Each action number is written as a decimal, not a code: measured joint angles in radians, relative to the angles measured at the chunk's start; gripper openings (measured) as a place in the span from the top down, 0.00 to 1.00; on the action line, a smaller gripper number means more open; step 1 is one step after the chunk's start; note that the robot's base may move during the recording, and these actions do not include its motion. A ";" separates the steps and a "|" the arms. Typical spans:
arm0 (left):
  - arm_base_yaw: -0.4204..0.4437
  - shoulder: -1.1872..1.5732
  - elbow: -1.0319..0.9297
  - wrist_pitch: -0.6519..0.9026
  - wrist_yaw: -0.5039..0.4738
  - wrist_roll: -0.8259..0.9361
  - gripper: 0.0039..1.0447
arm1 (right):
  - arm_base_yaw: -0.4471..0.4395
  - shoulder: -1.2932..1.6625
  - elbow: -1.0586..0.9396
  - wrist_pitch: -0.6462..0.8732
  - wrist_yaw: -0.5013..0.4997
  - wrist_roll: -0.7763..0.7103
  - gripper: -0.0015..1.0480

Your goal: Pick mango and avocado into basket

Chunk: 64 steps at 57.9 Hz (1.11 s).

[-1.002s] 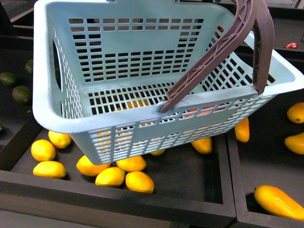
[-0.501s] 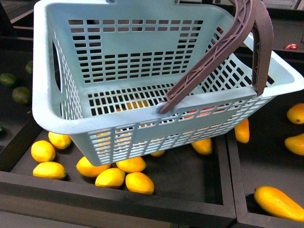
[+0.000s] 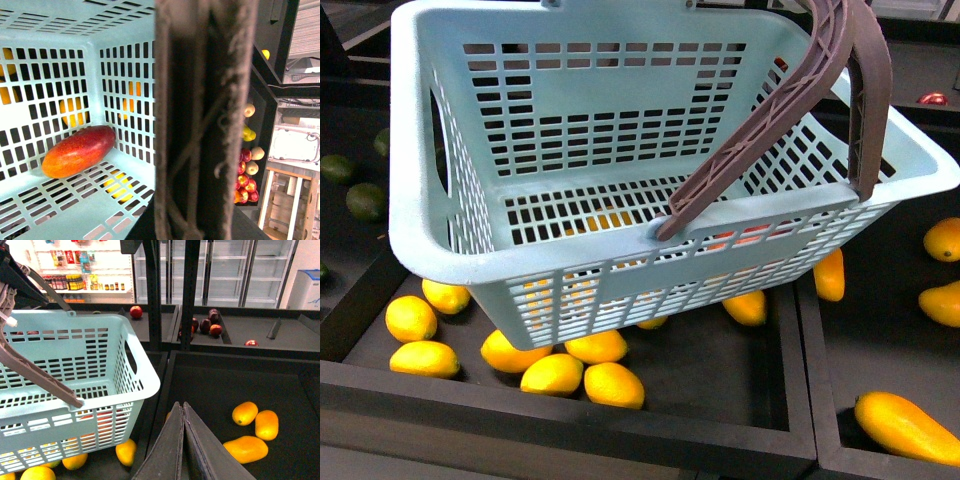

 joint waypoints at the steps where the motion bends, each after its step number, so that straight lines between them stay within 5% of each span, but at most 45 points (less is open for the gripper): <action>1: 0.000 0.000 0.000 0.000 0.000 0.000 0.95 | 0.000 0.000 0.000 0.000 0.000 0.000 0.98; 5: 0.000 0.000 0.000 0.000 0.001 -0.001 0.95 | 0.000 0.000 0.000 0.000 0.000 -0.002 0.95; 35: 0.000 0.000 0.000 0.000 0.000 0.000 0.95 | 0.000 0.000 0.000 0.000 0.000 -0.002 0.07; 64: -0.008 0.000 0.000 0.000 0.003 -0.004 0.95 | 0.001 -0.002 0.000 -0.004 0.002 -0.002 0.07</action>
